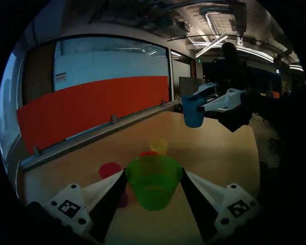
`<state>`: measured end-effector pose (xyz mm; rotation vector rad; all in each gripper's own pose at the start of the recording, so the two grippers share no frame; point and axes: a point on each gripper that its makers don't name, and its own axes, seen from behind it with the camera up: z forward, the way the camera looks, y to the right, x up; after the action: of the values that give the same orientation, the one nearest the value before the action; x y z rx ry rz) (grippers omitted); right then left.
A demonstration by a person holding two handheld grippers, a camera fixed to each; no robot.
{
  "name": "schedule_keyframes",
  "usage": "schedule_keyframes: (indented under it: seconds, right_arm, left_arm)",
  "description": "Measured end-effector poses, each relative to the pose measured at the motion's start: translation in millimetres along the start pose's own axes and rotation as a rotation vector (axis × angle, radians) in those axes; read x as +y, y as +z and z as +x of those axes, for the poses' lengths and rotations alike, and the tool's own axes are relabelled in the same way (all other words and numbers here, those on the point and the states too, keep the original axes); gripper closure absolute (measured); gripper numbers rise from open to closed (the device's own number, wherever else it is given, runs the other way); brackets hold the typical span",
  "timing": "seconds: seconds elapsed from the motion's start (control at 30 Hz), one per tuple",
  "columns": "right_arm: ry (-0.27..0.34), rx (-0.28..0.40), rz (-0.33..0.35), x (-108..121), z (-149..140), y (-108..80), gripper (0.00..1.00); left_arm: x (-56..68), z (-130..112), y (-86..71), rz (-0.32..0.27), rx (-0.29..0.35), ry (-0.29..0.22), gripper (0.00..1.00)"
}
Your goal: Pour water
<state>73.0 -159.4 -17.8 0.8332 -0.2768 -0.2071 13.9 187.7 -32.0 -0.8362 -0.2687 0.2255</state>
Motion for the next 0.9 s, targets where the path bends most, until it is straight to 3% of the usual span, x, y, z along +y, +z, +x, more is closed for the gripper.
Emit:
schedule_keyframes:
  seconds: [0.9]
  right_arm:
    - [-0.001,-0.132,0.049,-6.3,-66.7,25.0,0.07]
  left_arm:
    - [15.5,-62.3,25.6,-0.071,-0.138,-0.022,0.11]
